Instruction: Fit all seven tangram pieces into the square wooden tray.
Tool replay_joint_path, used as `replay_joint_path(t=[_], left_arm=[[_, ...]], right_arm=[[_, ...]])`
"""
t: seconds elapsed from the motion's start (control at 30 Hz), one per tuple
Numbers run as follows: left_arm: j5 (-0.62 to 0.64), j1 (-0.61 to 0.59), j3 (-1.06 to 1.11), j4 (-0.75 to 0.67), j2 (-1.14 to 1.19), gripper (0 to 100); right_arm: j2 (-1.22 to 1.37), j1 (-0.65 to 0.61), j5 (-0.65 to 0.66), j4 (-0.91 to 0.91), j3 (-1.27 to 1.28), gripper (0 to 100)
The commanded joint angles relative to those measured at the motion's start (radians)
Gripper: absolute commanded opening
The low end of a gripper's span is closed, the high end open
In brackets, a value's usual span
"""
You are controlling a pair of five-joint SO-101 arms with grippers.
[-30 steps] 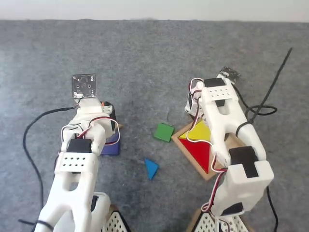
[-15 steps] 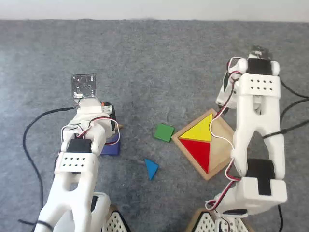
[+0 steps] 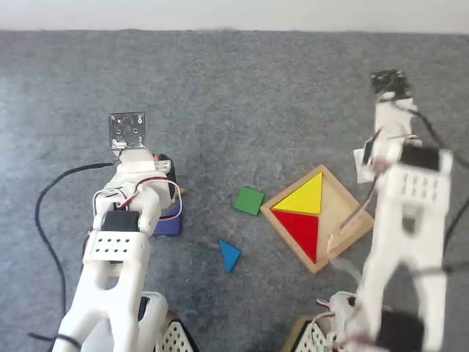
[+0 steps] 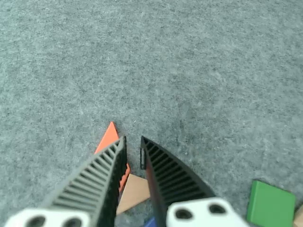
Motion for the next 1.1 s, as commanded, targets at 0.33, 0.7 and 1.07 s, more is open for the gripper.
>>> replay_joint_path(t=[0.33,0.7,1.07], left_arm=[[-0.011,0.009,-0.007,-0.029,0.002,5],[-0.011,0.009,-0.007,-0.028,0.002,5],[-0.011,0.009,-0.007,-0.028,0.002,5]], right_arm=[[-0.09,-0.194,0.496,-0.424,0.528,24.4],[0.4,-0.073,0.503,-0.452,0.203,24.6],[0.522,-0.085,0.506,-0.32,0.081,9.9]])
